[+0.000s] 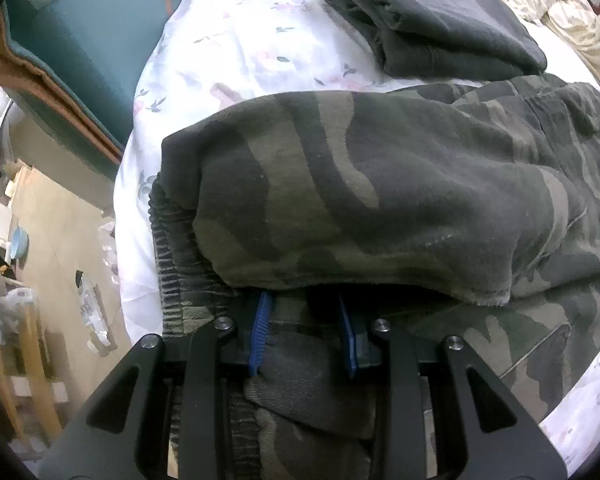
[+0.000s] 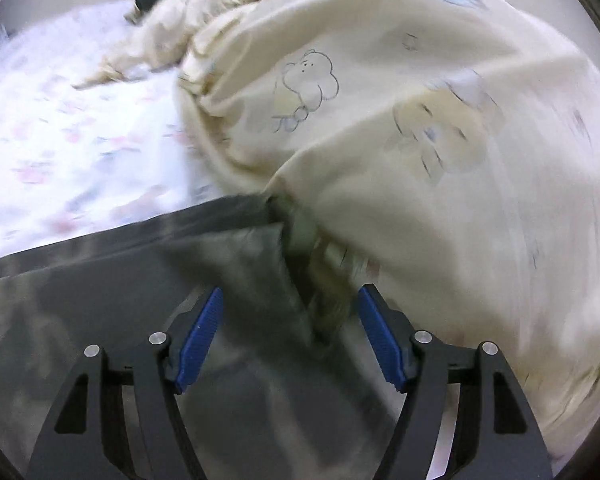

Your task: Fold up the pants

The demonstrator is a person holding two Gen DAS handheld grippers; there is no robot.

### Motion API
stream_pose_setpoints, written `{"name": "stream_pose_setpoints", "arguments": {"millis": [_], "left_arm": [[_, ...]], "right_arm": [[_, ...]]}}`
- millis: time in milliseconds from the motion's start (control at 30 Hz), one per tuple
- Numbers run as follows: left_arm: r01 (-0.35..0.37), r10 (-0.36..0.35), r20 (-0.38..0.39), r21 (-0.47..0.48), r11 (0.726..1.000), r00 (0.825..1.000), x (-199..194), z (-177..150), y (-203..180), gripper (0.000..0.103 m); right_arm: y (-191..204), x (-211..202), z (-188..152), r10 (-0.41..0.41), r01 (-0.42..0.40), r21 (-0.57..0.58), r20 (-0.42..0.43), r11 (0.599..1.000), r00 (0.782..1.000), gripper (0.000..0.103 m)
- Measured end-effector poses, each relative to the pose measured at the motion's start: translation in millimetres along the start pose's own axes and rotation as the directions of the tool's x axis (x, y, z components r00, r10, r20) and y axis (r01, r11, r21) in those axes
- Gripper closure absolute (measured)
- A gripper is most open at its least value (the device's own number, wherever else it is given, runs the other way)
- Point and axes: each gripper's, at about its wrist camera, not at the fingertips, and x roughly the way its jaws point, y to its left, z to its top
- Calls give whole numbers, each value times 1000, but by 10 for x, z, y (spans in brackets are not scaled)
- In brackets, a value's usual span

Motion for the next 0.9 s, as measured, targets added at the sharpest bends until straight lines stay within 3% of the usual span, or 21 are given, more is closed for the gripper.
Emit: {"name": "stream_pose_setpoints", "arguments": {"millis": [67, 100, 167, 200, 267, 367, 400, 467, 500, 533, 600, 633, 667, 700, 733, 767, 867, 900], "left_arm": [[1, -1, 1, 3, 1000, 1000, -13, -7, -4, 76], [3, -3, 0, 2, 1000, 1000, -14, -7, 0, 76], [4, -4, 0, 4, 1000, 1000, -9, -7, 8, 76], [2, -2, 0, 8, 1000, 1000, -5, -7, 4, 76], [-7, 7, 0, 19, 1000, 1000, 2, -11, -17, 77], [-7, 7, -5, 10, 1000, 1000, 7, -7, -11, 77], [-7, 7, -4, 13, 1000, 1000, 6, -9, -13, 77], [-8, 8, -2, 15, 1000, 1000, 6, 0, -6, 77], [-9, 9, -2, 14, 1000, 1000, 8, 4, -2, 77], [-9, 9, -1, 14, 1000, 1000, 9, 8, -1, 77], [-7, 7, -1, 13, 1000, 1000, 8, 14, -2, 77], [-4, 4, -2, 9, 1000, 1000, 8, 19, 11, 77], [-3, 3, -3, 7, 1000, 1000, 7, 19, 5, 77], [-1, 1, -4, 5, 1000, 1000, 5, 16, -4, 77], [3, -3, -4, 0, 1000, 1000, 4, 19, 8, 77], [4, -4, -3, -2, 1000, 1000, 7, 19, 12, 77], [0, 0, 1, -1, 1000, 1000, 8, 13, 12, 77], [-1, 1, 0, 1, 1000, 1000, 8, 10, 8, 77]], "right_arm": [[27, 139, 117, 24, -24, -17, -6, 1000, 1000, 78], [82, 188, 133, 34, -35, -28, -17, 999, 999, 93], [95, 153, 195, 1, 0, -51, 24, 999, 1000, 98], [80, 95, 240, -55, 60, -49, 86, 997, 995, 98], [8, 119, 324, -124, 118, 46, 156, 992, 980, 98], [122, 491, 362, -68, 67, 30, 24, 997, 997, 95], [186, 531, 335, -73, 74, -4, 6, 997, 997, 89], [297, 470, 310, -88, 88, -48, 6, 995, 996, 59], [306, 405, 309, -84, 84, -43, 15, 996, 996, 32], [310, 290, 307, -84, 86, -35, 41, 996, 996, 25], [306, -78, 281, -91, 93, -8, 150, 996, 984, 25], [307, -255, 263, -56, 54, 14, 181, 998, 982, 25], [346, -465, 231, 70, -77, 29, 199, 997, 977, 25], [388, -595, 161, 184, -192, 24, 195, 981, 963, 25], [553, -751, 99, 368, -373, -4, 168, 928, 914, 27], [763, -895, 23, 498, -497, -42, 143, 867, 855, 29], [1597, -1379, -294, 709, -684, -219, 59, 696, 703, 42], [1785, -1515, -432, 745, -717, -252, 26, 650, 667, 44]]}}
